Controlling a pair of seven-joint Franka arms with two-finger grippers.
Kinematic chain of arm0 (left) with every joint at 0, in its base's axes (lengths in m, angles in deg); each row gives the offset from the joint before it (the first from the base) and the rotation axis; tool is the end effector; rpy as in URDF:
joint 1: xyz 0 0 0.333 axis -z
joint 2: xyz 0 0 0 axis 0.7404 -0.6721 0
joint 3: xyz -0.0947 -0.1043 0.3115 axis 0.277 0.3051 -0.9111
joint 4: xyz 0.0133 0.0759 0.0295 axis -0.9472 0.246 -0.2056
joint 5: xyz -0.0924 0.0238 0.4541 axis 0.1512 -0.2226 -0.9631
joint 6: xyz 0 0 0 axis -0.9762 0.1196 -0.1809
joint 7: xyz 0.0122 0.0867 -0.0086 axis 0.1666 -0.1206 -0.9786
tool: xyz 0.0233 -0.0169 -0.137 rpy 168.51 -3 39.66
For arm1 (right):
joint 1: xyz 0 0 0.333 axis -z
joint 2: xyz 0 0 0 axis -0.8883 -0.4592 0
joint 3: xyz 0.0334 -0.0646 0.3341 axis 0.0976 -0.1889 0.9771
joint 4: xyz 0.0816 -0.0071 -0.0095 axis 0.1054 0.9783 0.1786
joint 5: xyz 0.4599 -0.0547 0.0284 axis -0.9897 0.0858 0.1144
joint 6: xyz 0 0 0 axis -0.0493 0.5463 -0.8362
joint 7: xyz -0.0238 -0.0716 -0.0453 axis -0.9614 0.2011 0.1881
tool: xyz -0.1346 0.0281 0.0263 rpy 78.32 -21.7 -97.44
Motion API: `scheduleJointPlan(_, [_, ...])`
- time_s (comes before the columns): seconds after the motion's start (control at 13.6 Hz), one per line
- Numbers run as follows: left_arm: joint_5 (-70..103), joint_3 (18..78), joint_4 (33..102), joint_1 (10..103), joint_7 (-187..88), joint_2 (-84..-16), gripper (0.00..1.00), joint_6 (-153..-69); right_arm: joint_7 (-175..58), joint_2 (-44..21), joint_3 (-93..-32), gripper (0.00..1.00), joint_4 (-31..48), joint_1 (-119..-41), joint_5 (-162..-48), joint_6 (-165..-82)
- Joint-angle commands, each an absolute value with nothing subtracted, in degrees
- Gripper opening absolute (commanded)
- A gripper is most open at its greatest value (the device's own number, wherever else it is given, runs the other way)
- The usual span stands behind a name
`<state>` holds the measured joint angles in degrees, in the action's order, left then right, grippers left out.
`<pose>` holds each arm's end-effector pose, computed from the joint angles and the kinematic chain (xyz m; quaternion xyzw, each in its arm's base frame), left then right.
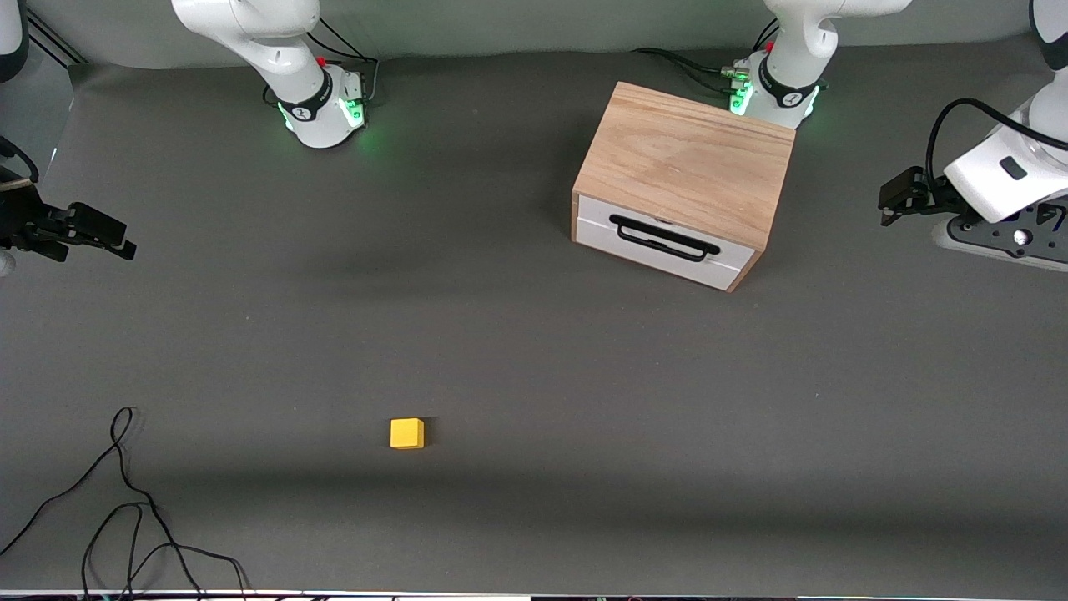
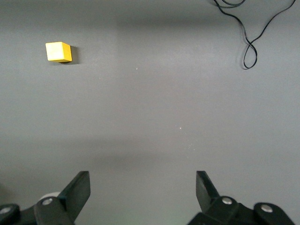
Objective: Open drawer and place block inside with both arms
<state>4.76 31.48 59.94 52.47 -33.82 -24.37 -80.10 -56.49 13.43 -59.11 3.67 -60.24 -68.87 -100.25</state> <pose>0.6127 -0.0599 0.5970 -0.9894 0.1348 0.0488 0.0232 0.6212 -0.0453 0.5991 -0.9998 0.0151 0.0012 0.0109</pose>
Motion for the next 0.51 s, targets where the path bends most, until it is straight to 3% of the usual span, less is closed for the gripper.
scheduleJointPlan(0.0, [4.8,31.2,59.8,52.6,-33.4,-24.1,1.0,-79.4,-56.3,13.8,-59.1,1.0,3.3,-60.3,-68.2,-100.4])
scheduleJointPlan(0.44, [4.8,31.2,59.8,52.4,-33.3,-24.2,1.0,-79.5,-56.2,13.2,-59.1,1.0,2.9,-60.3,-68.3,-100.5])
